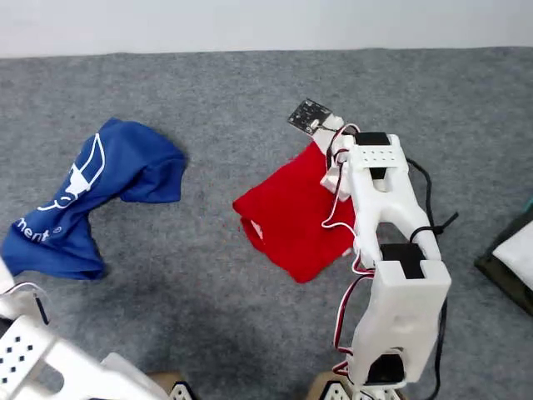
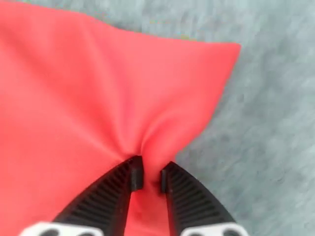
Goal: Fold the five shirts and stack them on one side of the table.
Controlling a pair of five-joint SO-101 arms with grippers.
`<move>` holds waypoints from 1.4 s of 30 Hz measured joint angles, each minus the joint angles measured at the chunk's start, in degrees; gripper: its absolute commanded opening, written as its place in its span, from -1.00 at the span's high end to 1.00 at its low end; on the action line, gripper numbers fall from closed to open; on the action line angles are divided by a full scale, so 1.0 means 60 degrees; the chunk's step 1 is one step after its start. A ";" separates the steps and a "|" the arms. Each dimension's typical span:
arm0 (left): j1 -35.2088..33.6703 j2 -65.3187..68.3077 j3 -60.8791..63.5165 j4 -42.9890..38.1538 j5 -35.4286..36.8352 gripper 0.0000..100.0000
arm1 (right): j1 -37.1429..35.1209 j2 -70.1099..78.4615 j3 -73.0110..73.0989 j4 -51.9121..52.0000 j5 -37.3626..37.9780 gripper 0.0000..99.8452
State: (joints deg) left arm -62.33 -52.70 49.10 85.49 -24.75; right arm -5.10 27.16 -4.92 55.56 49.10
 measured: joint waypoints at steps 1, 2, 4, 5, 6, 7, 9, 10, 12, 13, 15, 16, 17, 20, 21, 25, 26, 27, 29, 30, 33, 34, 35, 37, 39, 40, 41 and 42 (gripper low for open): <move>0.0000 0.0000 0.0000 0.0029 0.0000 0.99 | 0.0000 0.0000 0.0000 -0.0220 0.0176 0.98; 0.0000 0.0000 0.0000 0.0059 0.0000 0.99 | -0.0029 0.0000 0.0000 -0.0352 0.0293 0.98; 0.0000 0.0000 0.0000 0.0059 0.0000 0.99 | -0.0147 0.0000 0.0000 -0.0498 0.0410 0.97; 0.0000 0.0000 0.0000 0.0059 0.0000 0.99 | -0.0190 0.0000 0.0000 -0.0527 0.0440 0.95; 0.0000 0.0000 0.0000 0.0059 0.0000 0.99 | -0.0234 0.0000 0.0000 -0.0542 0.0454 0.91; 0.0000 0.0000 0.0000 0.0059 0.0000 0.99 | -0.0249 0.0000 0.0000 -0.0542 0.0454 0.85; 0.0000 0.0000 0.0000 0.0059 0.0000 0.99 | -0.0249 0.0000 0.0000 -0.0484 0.0381 0.69; 0.0000 0.0000 0.0000 0.0059 0.0000 0.99 | -0.0249 -0.0044 0.0000 -0.0410 0.0190 0.62; 0.0000 0.0000 0.0000 0.0059 0.0000 0.99 | -0.0249 -0.0278 0.0000 -0.0264 -0.0440 0.51; 0.0000 0.0000 0.0000 0.0059 0.0000 0.99 | -0.0249 -0.0454 0.0000 -0.0234 -0.0835 0.48; 0.0000 0.0000 0.0000 0.0059 0.0000 0.99 | -0.0249 -0.0864 0.0000 -0.0234 -0.1641 0.48; 0.0000 0.0000 0.0000 0.0059 0.0000 0.99 | -0.0249 -0.1070 0.0000 -0.0234 -0.2037 0.48; 0.0000 0.0000 0.0000 0.0059 0.0000 0.99 | -0.0234 -0.1289 0.0000 -0.0205 -0.2432 0.48; 0.0000 0.0000 0.0000 0.0059 0.0000 0.99 | -0.0117 -0.1993 0.0000 0.0015 -0.3927 0.48; 0.0000 0.0000 0.0000 0.0059 0.0000 0.99 | -0.0103 -0.2256 0.0000 0.0190 -0.4527 0.48; 0.0000 0.0000 0.0000 0.0059 0.0000 0.99 | -0.0088 -0.3253 0.0000 0.1143 -0.7150 0.48; 0.0000 0.0000 0.0000 0.0059 0.0000 0.99 | -0.0088 -0.3443 0.0000 0.1421 -0.7853 0.48; 0.0000 0.0000 0.0000 0.0059 0.0000 0.99 | -0.0088 -0.3590 0.0000 0.1656 -0.8615 0.48; 0.0000 0.0000 0.0000 0.0059 0.0000 0.99 | -0.0088 -0.3751 0.0000 0.2110 -1.0110 0.48; 0.0000 0.0000 0.0000 0.0059 0.0000 0.99 | -0.0088 -0.3766 0.0000 0.2315 -1.0769 0.48; 0.0000 0.0000 0.0000 0.0059 0.0000 0.99 | -0.0088 -0.3766 0.0059 0.3062 -1.2425 0.47; 0.0000 0.0000 0.0000 0.0059 0.0000 0.99 | -0.0088 -0.3766 0.0161 0.3267 -1.2864 0.47; 0.0000 0.0000 0.0000 0.0059 0.0000 0.99 | -0.0088 -0.3766 0.0293 0.3414 -1.3260 0.47; 0.0000 0.0000 0.0000 0.0059 0.0000 0.99 | -0.0088 -0.3766 0.0615 0.3590 -1.3846 0.47; 0.0000 0.0000 0.0000 0.0059 0.0000 0.99 | -0.0147 -0.3766 0.1011 0.3590 -1.4227 0.47; 0.0000 0.0000 0.0000 0.0059 0.0000 0.99 | -0.0220 -0.3766 0.1231 0.3531 -1.4344 0.47; 0.0000 0.0000 0.0000 0.0059 0.0000 0.99 | -0.0322 -0.3766 0.1480 0.3355 -1.4418 0.47; 0.0000 0.0000 0.0000 0.0059 0.0000 0.99 | -0.0440 -0.3766 0.1758 0.3165 -1.4476 0.46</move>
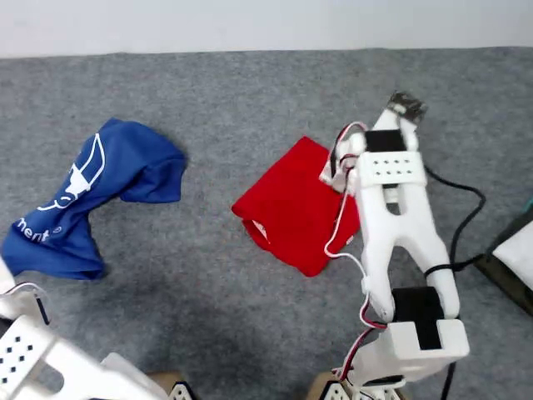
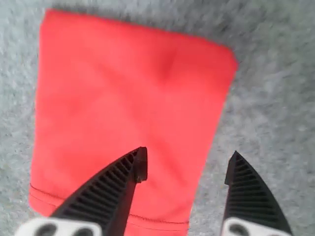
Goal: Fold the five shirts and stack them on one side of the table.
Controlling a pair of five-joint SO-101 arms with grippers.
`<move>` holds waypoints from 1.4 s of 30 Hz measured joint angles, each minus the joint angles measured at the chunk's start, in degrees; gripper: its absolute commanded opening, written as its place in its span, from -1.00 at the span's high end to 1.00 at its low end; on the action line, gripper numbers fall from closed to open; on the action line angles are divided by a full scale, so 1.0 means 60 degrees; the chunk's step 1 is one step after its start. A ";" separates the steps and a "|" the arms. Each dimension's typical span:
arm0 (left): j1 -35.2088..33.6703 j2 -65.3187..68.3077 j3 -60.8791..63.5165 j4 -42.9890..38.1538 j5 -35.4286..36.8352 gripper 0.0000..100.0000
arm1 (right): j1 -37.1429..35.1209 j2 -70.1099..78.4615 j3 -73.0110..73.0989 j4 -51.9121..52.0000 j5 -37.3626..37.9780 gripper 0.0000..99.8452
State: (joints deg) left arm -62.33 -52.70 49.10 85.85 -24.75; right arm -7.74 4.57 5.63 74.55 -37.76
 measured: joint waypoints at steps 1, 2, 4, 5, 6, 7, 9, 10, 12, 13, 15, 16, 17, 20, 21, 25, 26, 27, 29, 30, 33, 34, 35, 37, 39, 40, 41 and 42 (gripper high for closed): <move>0.0000 0.0000 0.0000 0.0000 0.0000 0.99 | -0.0103 0.0000 0.0293 -0.0264 -0.0044 0.42; 0.0000 0.0000 0.0000 0.0000 0.0000 0.99 | -0.0205 0.0000 0.0571 -0.0542 -0.0073 0.38; 0.0000 0.0000 0.0000 0.0000 0.0000 0.99 | -0.0366 0.0000 0.1011 -0.1040 -0.0088 0.30; 0.0000 0.0000 0.0000 0.0000 0.0000 0.99 | -0.0381 0.0000 0.1201 -0.1260 -0.0088 0.28; 0.0000 0.0000 0.0000 0.0000 0.0000 0.99 | -0.0366 -0.0015 0.1392 -0.1480 -0.0088 0.27; 0.0000 0.0000 0.0000 0.0000 0.0000 0.99 | -0.0308 -0.0015 0.1568 -0.1685 -0.0088 0.27; 0.0000 0.0000 0.0000 0.0000 0.0000 0.99 | -0.0308 -0.0015 0.1817 -0.2022 -0.0103 0.27; 0.0000 0.0000 0.0000 0.0000 0.0000 0.99 | -0.0352 -0.0029 0.1919 -0.2168 -0.0117 0.27; 0.0000 0.0000 0.0000 0.0000 0.0000 0.99 | -0.0425 -0.0029 0.2066 -0.2447 -0.0117 0.27; 0.0000 0.0000 0.0000 0.0000 0.0000 0.99 | -0.0469 -0.0029 0.2125 -0.2579 -0.0117 0.27; 0.0000 0.0000 0.0000 0.0000 0.0000 0.99 | -0.0557 -0.0029 0.2256 -0.2857 -0.0117 0.27; 0.0000 0.0000 0.0000 0.0000 0.0000 0.99 | -0.0615 -0.0029 0.2315 -0.3004 -0.0117 0.27; 0.0000 0.0000 0.0000 0.0000 0.0000 0.99 | -0.0689 -0.0029 0.2388 -0.3136 -0.0117 0.27; 0.0000 0.0000 0.0000 0.0000 0.0000 0.99 | -0.0835 -0.0029 0.2403 -0.3487 -0.0117 0.27; 0.0000 0.0000 0.0000 0.0000 0.0000 0.99 | -0.0835 -0.0029 0.2388 -0.3590 -0.0117 0.27; 0.0000 0.0000 0.0000 0.0000 0.0000 0.99 | -0.0777 0.0586 0.2388 -0.3692 -0.0293 0.27; 0.0000 0.0000 0.0000 0.0000 0.0000 0.99 | -0.0777 0.0806 0.2388 -0.3692 -0.0337 0.27; 0.0000 0.0000 0.0000 0.0000 0.0000 0.99 | -0.0777 0.1026 0.2388 -0.3692 -0.0381 0.27; 0.0000 0.0000 0.0000 0.0000 0.0000 0.99 | -0.0791 0.1451 0.2374 -0.3780 -0.0498 0.28; 0.0000 0.0000 0.0000 0.0000 0.0000 0.99 | -0.0806 0.1626 0.2286 -0.3780 -0.0571 0.28; 0.0000 0.0000 0.0000 0.0000 0.0000 0.99 | -0.0821 0.2051 0.1846 -0.3780 -0.0630 0.28; 0.0000 0.0000 0.0000 0.0000 0.0000 0.99 | -0.0821 0.2168 0.1714 -0.3766 -0.0630 0.28; 0.0000 0.0000 0.0000 0.0000 0.0000 0.99 | -0.0835 0.2300 0.1568 -0.3766 -0.0630 0.28; 0.0000 0.0000 0.0000 0.0000 0.0000 0.99 | -0.0835 0.2564 0.1260 -0.3766 -0.0630 0.31; 0.0000 0.0000 0.0000 0.0000 0.0000 0.99 | -0.0821 0.2842 0.0938 -0.3766 -0.0630 0.43; 0.0000 0.0000 0.0000 0.0000 0.0000 0.99 | -0.0806 0.2989 0.0777 -0.3751 -0.0645 0.51; 0.0000 0.0000 0.0015 0.0000 0.0000 0.99 | -0.0777 0.3121 0.0601 -0.3751 -0.0659 0.60; 0.0000 0.0000 0.0117 0.0000 0.0000 0.99 | -0.0762 0.3209 0.0454 -0.3722 -0.0659 0.68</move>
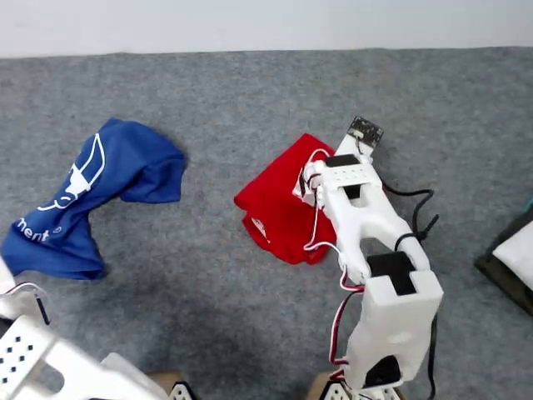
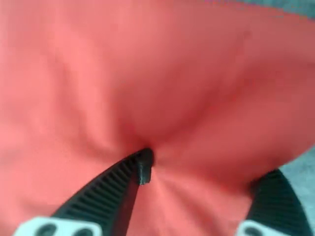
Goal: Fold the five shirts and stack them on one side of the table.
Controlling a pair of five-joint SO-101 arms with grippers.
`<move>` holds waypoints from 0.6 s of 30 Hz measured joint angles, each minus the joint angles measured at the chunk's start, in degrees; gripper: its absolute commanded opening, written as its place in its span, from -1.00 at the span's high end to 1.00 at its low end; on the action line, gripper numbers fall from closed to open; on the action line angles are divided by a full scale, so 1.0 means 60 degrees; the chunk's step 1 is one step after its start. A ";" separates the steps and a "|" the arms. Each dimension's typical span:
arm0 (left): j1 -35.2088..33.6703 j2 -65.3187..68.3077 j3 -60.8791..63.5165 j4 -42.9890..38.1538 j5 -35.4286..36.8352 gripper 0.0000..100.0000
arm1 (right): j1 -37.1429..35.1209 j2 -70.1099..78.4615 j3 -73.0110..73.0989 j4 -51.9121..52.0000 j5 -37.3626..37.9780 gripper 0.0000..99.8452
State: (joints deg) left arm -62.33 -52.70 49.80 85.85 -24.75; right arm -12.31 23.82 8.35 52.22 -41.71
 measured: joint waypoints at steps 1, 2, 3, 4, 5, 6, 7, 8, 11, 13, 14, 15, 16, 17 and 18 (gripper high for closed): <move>0.0000 0.0000 0.0073 0.0000 0.0000 0.99 | 0.0015 0.0073 -0.0147 0.0059 0.0000 0.77; 0.0000 0.0000 0.0132 0.0000 0.0000 0.99 | 0.0029 0.0176 -0.0293 0.0190 0.0015 0.86; 0.0000 0.0000 0.0205 -0.0029 0.0000 0.99 | 0.0044 0.0308 -0.0469 0.0322 0.0088 0.94; 0.0000 0.0000 0.0220 -0.0029 0.0000 0.99 | 0.0059 0.0396 -0.0630 0.0484 0.0190 0.99; 0.0000 0.0000 0.0220 -0.0059 0.0000 0.99 | 0.0073 0.0484 -0.0821 0.0630 0.0293 0.98; 0.0000 0.0000 0.0220 -0.0117 0.0000 0.99 | 0.0073 0.0557 -0.0952 0.0733 0.0410 0.96; 0.0000 0.0000 0.0220 -0.0161 0.0000 0.99 | 0.0088 0.0630 -0.1084 0.0864 0.0498 0.98; 0.0000 0.0000 0.0220 -0.0205 0.0000 0.99 | 0.0117 0.0689 -0.1187 0.0996 0.0557 0.98; 0.0000 0.0000 0.0220 -0.0278 0.0000 0.99 | 0.0278 0.0806 -0.1392 0.1172 0.0659 0.98; 0.0000 0.0000 0.0220 -0.0308 0.0000 0.99 | 0.0381 0.0718 -0.1407 0.1275 0.0718 0.98; 0.0000 0.0000 0.0220 -0.0308 0.0000 0.99 | 0.0425 0.0615 -0.1407 0.1348 0.0791 0.98; 0.0000 0.0000 0.0220 -0.0308 0.0000 0.99 | 0.0440 0.0513 -0.1407 0.1421 0.0879 0.98; 0.0000 0.0000 0.0220 -0.0308 0.0000 0.99 | 0.0440 0.0396 -0.1407 0.1509 0.0967 0.98; 0.0000 0.0000 0.0220 -0.0308 0.0000 0.99 | 0.0440 0.0234 -0.1407 0.1612 0.1026 0.98; 0.0000 0.0000 0.0220 -0.0308 0.0000 0.99 | 0.0440 0.0015 -0.1407 0.1729 0.1084 0.98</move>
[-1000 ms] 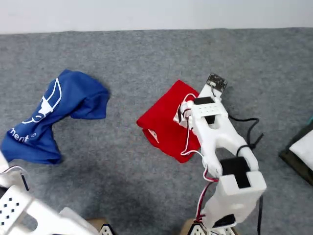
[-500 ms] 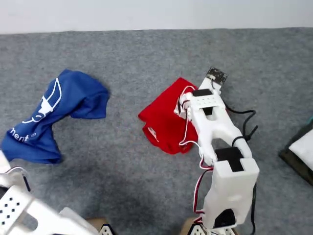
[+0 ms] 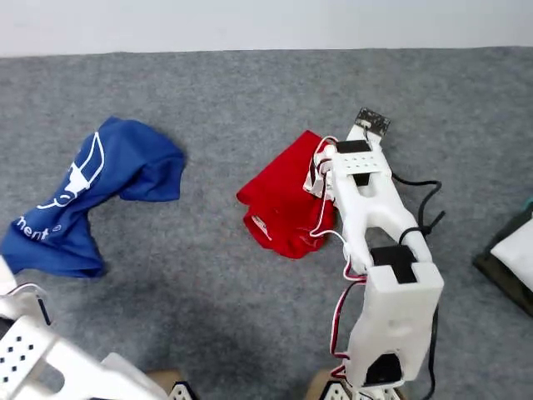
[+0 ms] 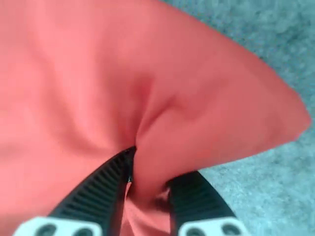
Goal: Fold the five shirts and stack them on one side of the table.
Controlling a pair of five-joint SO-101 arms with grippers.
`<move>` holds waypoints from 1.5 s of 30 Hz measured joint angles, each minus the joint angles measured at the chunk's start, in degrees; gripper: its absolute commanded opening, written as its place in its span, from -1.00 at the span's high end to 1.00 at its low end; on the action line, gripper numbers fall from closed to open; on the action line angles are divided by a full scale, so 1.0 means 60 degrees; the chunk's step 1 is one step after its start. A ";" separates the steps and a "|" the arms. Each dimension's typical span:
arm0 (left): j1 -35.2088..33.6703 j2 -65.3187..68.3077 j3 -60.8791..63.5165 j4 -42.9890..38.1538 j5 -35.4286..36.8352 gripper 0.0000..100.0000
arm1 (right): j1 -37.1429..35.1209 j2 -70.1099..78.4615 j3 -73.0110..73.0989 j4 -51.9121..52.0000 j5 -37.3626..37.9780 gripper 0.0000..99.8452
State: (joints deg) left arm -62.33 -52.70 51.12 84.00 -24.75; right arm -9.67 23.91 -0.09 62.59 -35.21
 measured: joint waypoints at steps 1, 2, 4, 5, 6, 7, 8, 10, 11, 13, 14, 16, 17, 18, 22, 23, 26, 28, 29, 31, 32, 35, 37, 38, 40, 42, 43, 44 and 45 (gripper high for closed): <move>0.0000 0.0000 0.0000 0.0000 0.0000 0.99 | 0.0000 -0.0278 0.0000 0.0132 0.0059 0.98; 0.0000 0.0000 0.0000 0.0000 0.0000 0.99 | 0.0073 -0.0601 0.0000 0.0264 0.0132 0.98; 0.0000 0.0000 0.0000 0.0000 0.0000 0.99 | 0.0220 -0.1304 0.0000 0.0498 0.0337 0.98; 0.0000 0.0000 0.0000 0.0000 0.0000 0.99 | 0.0337 -0.1641 0.0000 0.0630 0.0454 0.98; 0.0000 0.0000 0.0000 0.0000 0.0000 0.99 | 0.0440 -0.1963 0.0000 0.0747 0.0571 0.98; 0.0000 0.0000 0.0000 0.0000 0.0000 0.99 | 0.0557 -0.2286 0.0000 0.0879 0.0718 0.98; 0.0000 0.0000 0.0000 0.0000 0.0000 0.99 | 0.0689 -0.2579 0.0000 0.1011 0.0850 0.98; 0.0000 0.0000 0.0000 0.0000 0.0000 0.99 | 0.0982 -0.3136 0.0000 0.1275 0.1084 0.98; 0.0000 0.0000 0.0000 0.0000 0.0000 0.99 | 0.1143 -0.3385 0.0000 0.1421 0.1216 0.98; 0.0000 0.0000 0.0000 0.0000 0.0000 0.99 | 0.1465 -0.3810 0.0000 0.1685 0.1465 0.98; 0.0000 0.0000 0.0000 0.0000 0.0000 0.99 | 0.1656 -0.4015 0.0000 0.1802 0.1582 0.98; 0.0000 0.0000 0.0000 0.0000 0.0000 0.99 | 0.2037 -0.4366 0.0000 0.1949 0.1832 0.98; 0.0000 0.0000 0.0000 0.0000 0.0000 0.99 | 0.2256 -0.4527 0.0000 0.1978 0.1963 0.98; 0.0000 0.0000 0.0000 0.0000 0.0000 0.99 | 0.2476 -0.4674 0.0000 0.2007 0.2081 0.98; 0.0000 0.0000 0.0000 0.0000 0.0000 0.99 | 0.3399 -0.5114 0.0000 0.2022 0.2579 0.98; 0.0000 0.0000 0.0000 0.0000 0.0000 0.99 | 0.3648 -0.5143 0.0000 0.2022 0.2681 0.98; 0.0000 0.0000 0.0000 0.0000 0.0000 0.99 | 0.4308 -0.5158 0.0000 0.2022 0.2916 0.98; 0.0000 0.0000 0.0000 0.0000 0.0000 0.99 | 0.4733 -0.5158 0.0000 0.1934 0.3048 0.98; 0.0000 0.0000 0.0000 0.0000 0.0000 0.99 | 0.4938 -0.5158 0.0000 0.1875 0.3106 0.98; 0.0000 0.0000 0.0000 0.0000 0.0000 0.99 | 0.5363 -0.5158 0.0000 0.1714 0.3179 0.98; 0.0000 0.0000 0.0000 0.0000 0.0000 0.99 | 0.5582 -0.5158 0.0000 0.1685 0.3209 0.98; 0.0000 0.0000 0.0000 0.0000 0.0000 0.99 | 0.6154 -0.5158 -0.0015 0.1656 0.3267 0.98; 0.0000 0.0000 0.0000 0.0000 0.0000 0.99 | 0.6432 -0.5158 -0.0337 0.1641 0.3267 0.98; 0.0000 0.0000 0.0000 0.0000 0.0000 0.99 | 0.6564 -0.5158 -0.0513 0.1641 0.3267 0.98; 0.0000 0.0000 0.0000 0.0000 0.0000 0.99 | 0.6769 -0.5172 -0.0762 0.1612 0.3341 0.98; 0.0000 0.0000 0.0000 0.0000 0.0000 0.99 | 0.6960 -0.5187 -0.0894 0.1568 0.3370 0.98; 0.0000 0.0000 0.0000 0.0000 0.0000 0.99 | 0.7062 -0.5187 -0.0996 0.1568 0.3370 0.98; 0.0000 0.0000 0.0000 0.0000 0.0000 0.99 | 0.7165 -0.5187 -0.1070 0.1568 0.3370 0.98; 0.0000 0.0000 0.0000 0.0000 0.0000 0.99 | 0.7267 -0.5187 -0.1114 0.1568 0.3370 0.98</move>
State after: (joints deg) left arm -62.33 -52.70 51.12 84.00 -24.75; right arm 33.93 -7.21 -6.77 72.00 -14.99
